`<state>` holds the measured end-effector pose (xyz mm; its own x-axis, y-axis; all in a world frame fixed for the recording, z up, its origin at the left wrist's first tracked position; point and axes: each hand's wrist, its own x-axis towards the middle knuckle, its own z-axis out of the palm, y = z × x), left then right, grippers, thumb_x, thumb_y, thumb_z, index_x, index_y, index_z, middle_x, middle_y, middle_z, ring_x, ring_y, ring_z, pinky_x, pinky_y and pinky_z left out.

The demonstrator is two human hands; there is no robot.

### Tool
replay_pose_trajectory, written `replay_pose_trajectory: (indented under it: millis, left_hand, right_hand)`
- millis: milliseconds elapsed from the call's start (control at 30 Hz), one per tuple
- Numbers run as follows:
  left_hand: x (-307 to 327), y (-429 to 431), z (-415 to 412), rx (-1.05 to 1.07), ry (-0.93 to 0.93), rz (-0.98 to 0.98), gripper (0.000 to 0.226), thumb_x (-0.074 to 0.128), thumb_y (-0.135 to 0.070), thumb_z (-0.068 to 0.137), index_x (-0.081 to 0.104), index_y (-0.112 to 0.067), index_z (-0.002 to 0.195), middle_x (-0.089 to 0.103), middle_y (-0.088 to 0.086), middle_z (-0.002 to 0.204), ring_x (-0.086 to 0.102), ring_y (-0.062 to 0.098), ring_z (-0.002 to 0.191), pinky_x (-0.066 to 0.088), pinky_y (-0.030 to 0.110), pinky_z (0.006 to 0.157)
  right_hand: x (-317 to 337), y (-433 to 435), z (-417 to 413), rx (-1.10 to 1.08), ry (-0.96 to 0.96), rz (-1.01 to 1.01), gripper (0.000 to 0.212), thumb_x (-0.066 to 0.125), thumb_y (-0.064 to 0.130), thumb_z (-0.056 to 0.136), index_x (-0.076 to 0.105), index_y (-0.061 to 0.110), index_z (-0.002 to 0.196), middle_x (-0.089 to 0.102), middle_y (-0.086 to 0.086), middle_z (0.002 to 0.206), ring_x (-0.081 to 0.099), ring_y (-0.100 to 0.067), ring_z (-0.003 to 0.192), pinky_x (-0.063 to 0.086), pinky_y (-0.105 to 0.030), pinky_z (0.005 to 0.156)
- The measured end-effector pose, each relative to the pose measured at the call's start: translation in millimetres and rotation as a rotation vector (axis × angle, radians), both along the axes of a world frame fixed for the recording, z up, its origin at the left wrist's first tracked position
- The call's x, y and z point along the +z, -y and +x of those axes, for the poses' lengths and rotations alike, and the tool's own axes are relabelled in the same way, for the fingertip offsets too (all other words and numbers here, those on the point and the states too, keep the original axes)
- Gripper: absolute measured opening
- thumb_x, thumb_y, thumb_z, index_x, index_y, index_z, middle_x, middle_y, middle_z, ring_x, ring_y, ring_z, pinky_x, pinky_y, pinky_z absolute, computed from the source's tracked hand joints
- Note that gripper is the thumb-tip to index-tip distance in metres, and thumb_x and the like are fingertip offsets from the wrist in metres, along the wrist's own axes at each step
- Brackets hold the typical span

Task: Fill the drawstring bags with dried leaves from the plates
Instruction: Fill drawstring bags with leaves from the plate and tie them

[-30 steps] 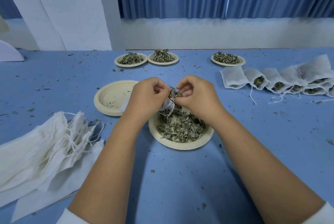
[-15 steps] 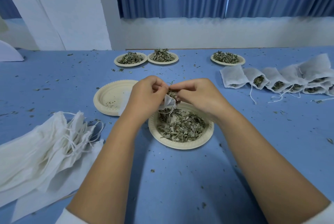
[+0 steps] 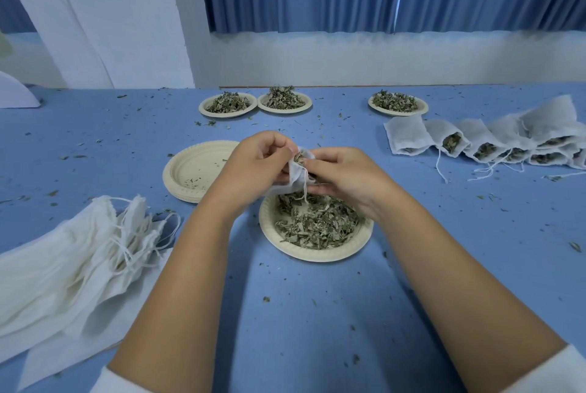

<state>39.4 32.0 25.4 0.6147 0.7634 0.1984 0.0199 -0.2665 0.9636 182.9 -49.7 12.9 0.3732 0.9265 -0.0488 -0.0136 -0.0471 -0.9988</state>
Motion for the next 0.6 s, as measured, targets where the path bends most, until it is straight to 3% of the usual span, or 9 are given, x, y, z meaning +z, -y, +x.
replay_pose_trajectory:
  millis: [133,267,333,400,533,600]
  left_hand:
    - [-2,2,2,0.067,-0.083,0.172,0.016,0.06,-0.012,0.095,0.064,-0.019,0.082,0.06,0.0,0.071,0.056,0.011,0.059,0.053,0.027,0.063]
    - [-1,8,5,0.006,-0.144,0.266,0.017,0.062,-0.01,0.094,0.064,-0.02,0.08,0.064,-0.003,0.074,0.057,0.007,0.058,0.051,0.025,0.062]
    - [-3,11,6,-0.009,-0.184,0.295,0.016,0.062,-0.012,0.094,0.065,-0.021,0.081,0.065,-0.009,0.072,0.058,0.005,0.059,0.052,0.026,0.065]
    - [-4,9,7,0.03,-0.197,0.301,0.014,0.062,-0.014,0.094,0.065,-0.02,0.081,0.065,-0.01,0.071,0.06,0.008,0.062,0.054,0.031,0.07]
    - [-4,2,4,0.166,-0.174,0.261,0.008,0.06,-0.015,0.095,0.065,-0.013,0.088,0.065,0.002,0.081,0.067,0.026,0.077,0.058,0.043,0.08]
    - [-4,-1,1,0.204,-0.168,0.255,0.009,0.059,-0.015,0.095,0.066,-0.011,0.091,0.065,0.004,0.084,0.068,0.016,0.072,0.059,0.032,0.072]
  right_hand:
    - [-2,-2,-7,-0.083,0.055,0.059,0.003,0.069,0.004,0.087,0.071,0.002,0.087,0.072,-0.003,0.072,0.07,-0.012,0.065,0.056,-0.018,0.062]
    - [-7,-5,-10,-0.209,0.229,0.006,0.007,0.068,0.001,0.084,0.068,0.006,0.079,0.067,-0.006,0.067,0.066,-0.016,0.057,0.06,-0.029,0.064]
    - [-10,-6,-10,-0.272,0.337,-0.01,0.01,0.068,0.001,0.081,0.067,0.009,0.076,0.064,0.0,0.06,0.063,-0.01,0.05,0.053,-0.022,0.052]
    - [-10,-7,-10,-0.279,0.375,-0.025,0.004,0.071,0.005,0.08,0.069,0.008,0.08,0.065,0.001,0.061,0.064,-0.009,0.052,0.051,-0.021,0.051]
    - [-2,-5,-2,-0.144,0.007,-0.011,0.017,0.075,0.009,0.082,0.069,0.0,0.096,0.072,-0.012,0.087,0.072,-0.014,0.072,0.058,-0.022,0.068]
    - [5,-3,2,-0.116,-0.142,-0.029,0.013,0.072,0.007,0.084,0.068,0.0,0.095,0.07,-0.016,0.096,0.073,-0.017,0.076,0.058,-0.023,0.072]
